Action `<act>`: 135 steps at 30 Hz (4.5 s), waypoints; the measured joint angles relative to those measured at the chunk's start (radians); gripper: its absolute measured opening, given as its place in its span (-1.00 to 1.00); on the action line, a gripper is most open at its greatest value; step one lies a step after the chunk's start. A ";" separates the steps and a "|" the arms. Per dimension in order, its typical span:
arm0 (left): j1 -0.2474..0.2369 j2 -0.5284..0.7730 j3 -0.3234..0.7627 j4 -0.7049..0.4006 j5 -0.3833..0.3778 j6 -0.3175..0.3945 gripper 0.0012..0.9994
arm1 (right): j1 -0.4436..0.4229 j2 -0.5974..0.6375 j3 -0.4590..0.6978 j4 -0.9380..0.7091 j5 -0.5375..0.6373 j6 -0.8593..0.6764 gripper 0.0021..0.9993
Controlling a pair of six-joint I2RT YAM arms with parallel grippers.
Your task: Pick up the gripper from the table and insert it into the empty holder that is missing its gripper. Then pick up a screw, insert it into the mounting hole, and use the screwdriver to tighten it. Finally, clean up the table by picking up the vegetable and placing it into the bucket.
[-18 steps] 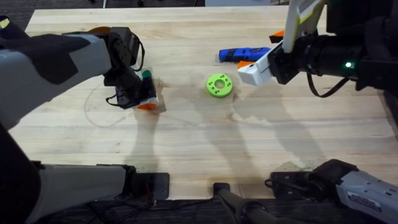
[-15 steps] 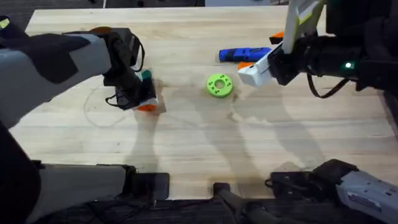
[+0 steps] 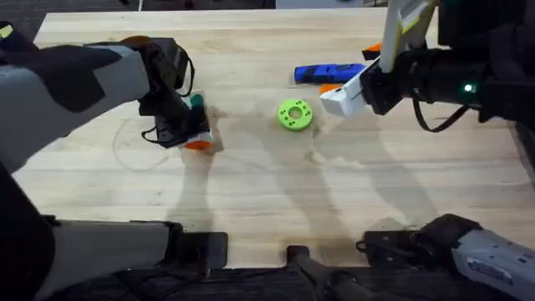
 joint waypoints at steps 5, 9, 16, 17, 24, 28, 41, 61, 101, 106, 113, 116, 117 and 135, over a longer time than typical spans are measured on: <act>0.000 0.000 0.000 -0.013 0.004 0.002 0.08 | 0.000 0.000 0.000 0.000 0.000 0.000 0.95; -0.002 0.000 0.001 -0.024 0.011 0.000 0.94 | 0.000 0.000 0.000 0.000 0.000 0.000 0.95; -0.002 0.000 0.051 -0.089 0.007 0.065 0.98 | 0.000 0.000 0.000 -0.001 0.000 0.000 0.95; -0.002 0.000 0.070 -0.090 0.006 0.086 0.98 | 0.000 0.000 0.000 -0.001 0.000 0.000 0.95; -0.002 -0.001 0.189 -0.040 -0.067 0.251 0.97 | 0.000 0.000 0.000 -0.001 0.000 0.000 0.95; -0.002 -0.001 0.197 0.033 -0.103 0.327 0.97 | 0.000 0.000 0.000 -0.001 0.000 0.000 0.95; -0.002 0.178 0.198 0.191 -0.126 0.395 0.97 | 0.000 0.000 0.000 -0.002 0.000 0.000 0.95; -0.004 0.206 0.210 0.193 -0.097 0.395 -0.33 | 0.000 0.000 0.000 -0.003 0.000 0.000 0.95; 0.294 0.242 0.789 -0.109 -0.097 0.358 -0.87 | 0.000 0.000 0.000 -0.004 0.000 0.000 0.95; 0.306 0.278 0.789 -0.080 -0.080 0.358 -0.88 | 0.000 0.000 0.000 -0.005 0.000 0.000 0.95; 0.306 0.363 0.790 -0.029 -0.074 0.359 -0.89 | 0.000 0.000 0.000 -0.006 0.000 0.000 0.95; 0.308 0.363 0.792 -0.022 -0.074 0.358 -0.89 | 0.000 0.000 0.000 -0.005 0.000 0.000 0.95; 0.308 0.364 0.792 -0.022 -0.074 0.358 -0.87 | 0.000 0.000 0.000 -0.006 0.000 0.000 0.95; 0.310 0.400 0.792 -0.068 -0.075 0.348 0.51 | 0.000 0.000 0.000 -0.006 0.000 0.000 0.95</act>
